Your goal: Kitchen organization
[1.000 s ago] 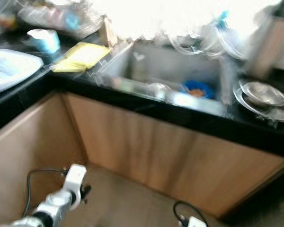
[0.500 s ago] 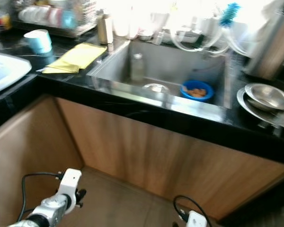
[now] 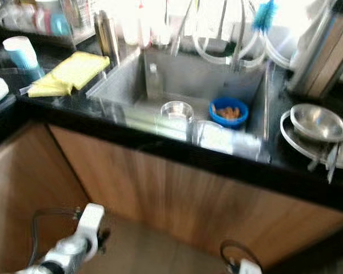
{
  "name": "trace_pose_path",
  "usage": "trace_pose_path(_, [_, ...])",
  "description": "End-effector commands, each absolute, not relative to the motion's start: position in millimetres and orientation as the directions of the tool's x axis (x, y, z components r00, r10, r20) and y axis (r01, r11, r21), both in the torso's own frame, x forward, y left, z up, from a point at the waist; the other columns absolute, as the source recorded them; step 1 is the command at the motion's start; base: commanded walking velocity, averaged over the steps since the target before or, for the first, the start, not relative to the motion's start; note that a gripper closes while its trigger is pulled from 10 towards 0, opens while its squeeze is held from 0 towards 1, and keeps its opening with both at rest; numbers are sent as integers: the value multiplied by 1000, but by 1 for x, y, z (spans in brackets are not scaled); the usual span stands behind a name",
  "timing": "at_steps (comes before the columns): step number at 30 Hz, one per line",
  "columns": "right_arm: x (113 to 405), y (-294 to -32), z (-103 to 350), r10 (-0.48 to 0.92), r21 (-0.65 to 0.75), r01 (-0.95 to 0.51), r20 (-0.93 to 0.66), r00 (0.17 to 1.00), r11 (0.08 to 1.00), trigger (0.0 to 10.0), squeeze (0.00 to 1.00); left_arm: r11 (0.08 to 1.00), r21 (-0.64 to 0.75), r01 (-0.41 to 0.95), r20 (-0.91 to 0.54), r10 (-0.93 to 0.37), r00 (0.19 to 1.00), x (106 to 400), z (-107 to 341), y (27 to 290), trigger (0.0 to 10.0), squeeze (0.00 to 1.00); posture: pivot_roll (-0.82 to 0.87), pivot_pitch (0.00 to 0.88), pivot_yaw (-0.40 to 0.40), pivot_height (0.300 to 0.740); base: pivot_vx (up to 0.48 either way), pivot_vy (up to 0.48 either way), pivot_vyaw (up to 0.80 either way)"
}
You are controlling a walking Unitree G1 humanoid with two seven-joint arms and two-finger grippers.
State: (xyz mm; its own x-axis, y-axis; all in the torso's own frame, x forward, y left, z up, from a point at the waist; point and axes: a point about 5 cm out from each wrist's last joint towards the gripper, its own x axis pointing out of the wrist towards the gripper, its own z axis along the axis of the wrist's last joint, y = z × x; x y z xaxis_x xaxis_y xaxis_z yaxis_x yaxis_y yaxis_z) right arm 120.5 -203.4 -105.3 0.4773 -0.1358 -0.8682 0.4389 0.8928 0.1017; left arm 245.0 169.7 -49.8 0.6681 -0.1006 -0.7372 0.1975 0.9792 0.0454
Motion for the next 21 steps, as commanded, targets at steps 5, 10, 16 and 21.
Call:
trace_pose_path(5, [115, -203, -107, -119, 100, 429, -882, 455, 898, 10000, 0, 975, 62, 215, -768, -91, 634, 235, -56, 176, 10000, 0, 165, 58, -50, 732, 0, 0, -456])
trace_pose_path(10, [113, -203, -108, -118, 96, 426, -886, 449, 900, 10000, 0, 974, 62, 216, -774, -89, 627, 233, -57, 177, 10000, 0, 168, 51, -49, 732, 0, 0, -701])
trace_pose_path(16, [110, -201, -109, -119, 85, 420, -891, 437, 903, 10000, 0, 975, 64, 212, -777, -84, 623, 232, -58, 179, 10000, 0, 173, 38, -46, 732, 0, 0, -288])
trace_pose_path(21, [110, -197, -110, -115, 93, 426, -891, 439, 900, 10000, 0, 976, 60, 210, -778, -86, 622, 233, -57, 179, 10000, 0, 172, 38, -44, 732, 0, 96, 0])
